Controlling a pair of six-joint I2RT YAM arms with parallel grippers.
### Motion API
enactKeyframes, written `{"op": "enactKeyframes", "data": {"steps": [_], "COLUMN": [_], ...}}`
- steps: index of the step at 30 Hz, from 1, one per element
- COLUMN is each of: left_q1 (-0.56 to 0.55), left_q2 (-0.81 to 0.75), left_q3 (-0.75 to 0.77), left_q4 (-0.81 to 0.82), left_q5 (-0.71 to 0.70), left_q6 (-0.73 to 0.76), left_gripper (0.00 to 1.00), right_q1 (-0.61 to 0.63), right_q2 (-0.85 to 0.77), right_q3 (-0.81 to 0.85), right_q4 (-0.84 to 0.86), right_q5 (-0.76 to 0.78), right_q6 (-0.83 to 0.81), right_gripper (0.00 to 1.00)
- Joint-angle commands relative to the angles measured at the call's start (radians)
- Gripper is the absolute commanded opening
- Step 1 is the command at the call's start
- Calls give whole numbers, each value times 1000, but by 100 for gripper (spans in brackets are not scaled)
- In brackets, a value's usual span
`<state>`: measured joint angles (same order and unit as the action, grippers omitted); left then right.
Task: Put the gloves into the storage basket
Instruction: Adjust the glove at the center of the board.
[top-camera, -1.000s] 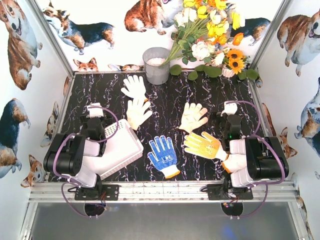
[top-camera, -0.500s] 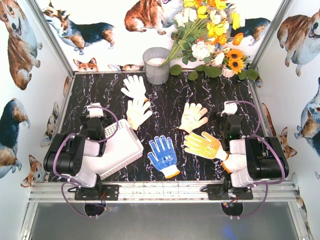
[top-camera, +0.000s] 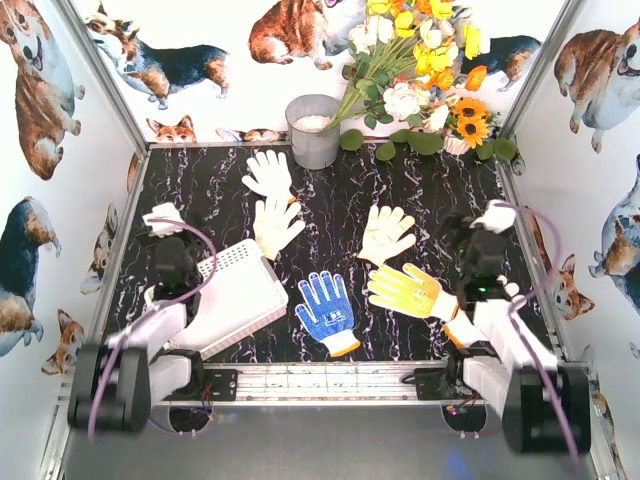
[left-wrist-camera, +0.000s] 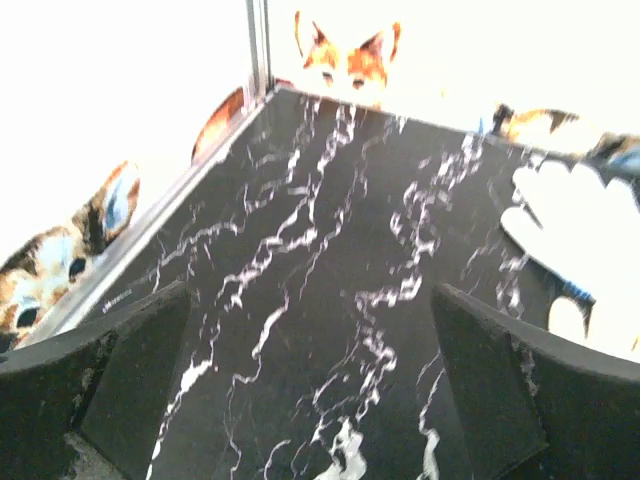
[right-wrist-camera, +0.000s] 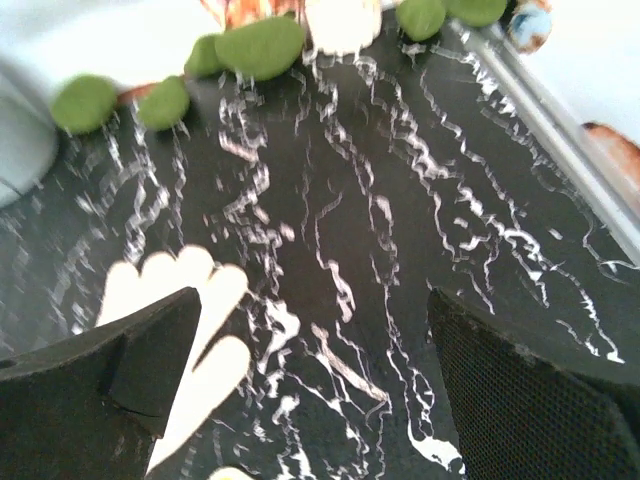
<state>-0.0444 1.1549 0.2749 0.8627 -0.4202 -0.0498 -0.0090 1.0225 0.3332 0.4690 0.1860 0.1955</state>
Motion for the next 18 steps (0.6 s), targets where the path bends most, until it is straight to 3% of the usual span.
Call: {"op": "enactKeyframes", "data": {"steps": [1,4,9,11,14,18], "left_q1": [5,4,2,-7,-52,-74], "left_q2": [-178,-227,-210,-186,-175,-219], "left_q3": [136,273,542,640,748,742], "left_q4": [-432,-688,-992,-1080,-1195,-1218], "left_q5": [-37,36,319,414,433,415], "left_q6": [-137,-199,-294,-265,-172,-78], "left_gripper": [100,100,100,100,100,100], "right_q1": [-42,-42,47,130,282,446], "right_q2": [-174,-249,-250,-223,-182,-113], "right_q3": [144,189,330,369,382,377], "right_q4": [-406,-532,-789,-857,-914,-980], "right_q5": [-13,-183,-375,-384,-362,-310], "right_q6": [159,146,190,220,270,332], "right_gripper": [100,98,92,93,92,92]}}
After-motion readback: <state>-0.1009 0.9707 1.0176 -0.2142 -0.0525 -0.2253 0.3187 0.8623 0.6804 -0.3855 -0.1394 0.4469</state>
